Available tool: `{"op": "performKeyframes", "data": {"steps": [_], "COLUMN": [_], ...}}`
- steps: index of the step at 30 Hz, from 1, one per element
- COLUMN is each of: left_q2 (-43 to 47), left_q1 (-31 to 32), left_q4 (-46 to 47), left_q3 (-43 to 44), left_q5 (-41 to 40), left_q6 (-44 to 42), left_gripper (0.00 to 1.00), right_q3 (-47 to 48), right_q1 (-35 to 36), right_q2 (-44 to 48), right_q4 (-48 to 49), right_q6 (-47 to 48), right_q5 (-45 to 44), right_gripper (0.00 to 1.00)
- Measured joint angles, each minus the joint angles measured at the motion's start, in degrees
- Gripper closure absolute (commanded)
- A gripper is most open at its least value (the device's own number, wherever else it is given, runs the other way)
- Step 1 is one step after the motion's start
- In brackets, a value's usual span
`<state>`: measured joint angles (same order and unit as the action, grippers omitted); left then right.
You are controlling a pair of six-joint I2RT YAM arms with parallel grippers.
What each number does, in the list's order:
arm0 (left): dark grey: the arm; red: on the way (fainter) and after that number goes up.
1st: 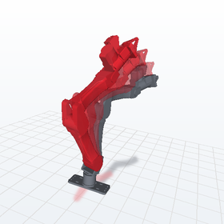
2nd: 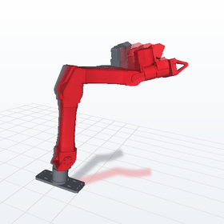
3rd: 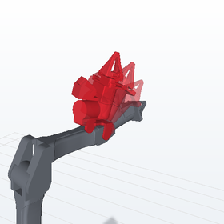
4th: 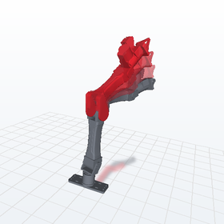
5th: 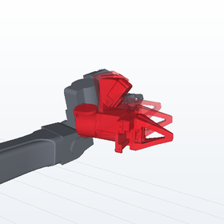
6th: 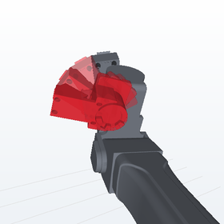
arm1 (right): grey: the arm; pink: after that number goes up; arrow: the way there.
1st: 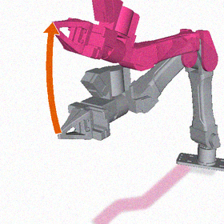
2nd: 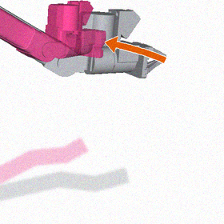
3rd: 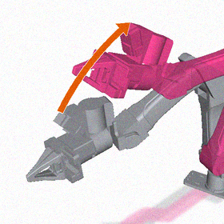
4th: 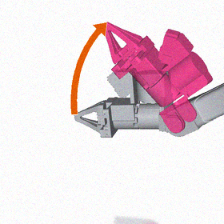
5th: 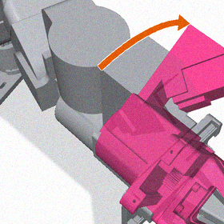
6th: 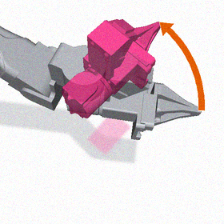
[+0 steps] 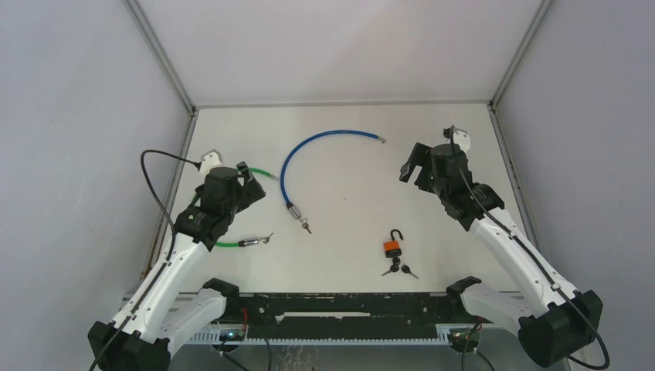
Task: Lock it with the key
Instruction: Adjust the lock at the center of the board.
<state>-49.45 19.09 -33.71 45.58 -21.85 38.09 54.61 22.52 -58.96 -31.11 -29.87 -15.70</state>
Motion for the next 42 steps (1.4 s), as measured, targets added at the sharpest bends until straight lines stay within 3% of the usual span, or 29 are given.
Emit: {"op": "performKeyframes", "data": {"steps": [16, 20, 23, 26, 35, 42], "left_q2": [-6.38, -16.98, -30.08, -36.87, -49.37, -57.81], "left_q1": [0.00, 2.27, 4.96, 5.77, 5.77, 5.64], "left_q4": [0.07, -4.07, -7.13, -6.88, -4.68, -3.06], "left_q3": [0.00, 3.72, 11.69, 15.17, 25.49, 28.39], "left_q5": [-2.05, -5.62, -7.56, -6.67, -4.00, -0.79], "left_q6": [0.98, 1.44, 2.95, 3.96, 6.69, 8.55], "left_gripper": [0.04, 0.00, 0.02, 0.03, 0.28, 0.40], "right_q3": [-0.02, -0.57, -0.74, -0.81, -4.31, -4.83], "right_q1": [0.24, 0.83, 2.34, 4.76, 8.35, 8.37], "right_q2": [-0.33, 0.28, 0.35, 0.35, 1.75, 2.73], "right_q4": [-0.68, -0.39, -0.44, -0.50, -0.87, -1.36], "right_q6": [0.02, -0.04, -0.13, -0.33, -2.12, -2.91], "right_q5": [0.46, 1.79, 2.14, 1.79, 1.14, 0.92], "right_gripper": [0.03, 0.04, 0.04, 0.04, 0.04, 0.05]}}
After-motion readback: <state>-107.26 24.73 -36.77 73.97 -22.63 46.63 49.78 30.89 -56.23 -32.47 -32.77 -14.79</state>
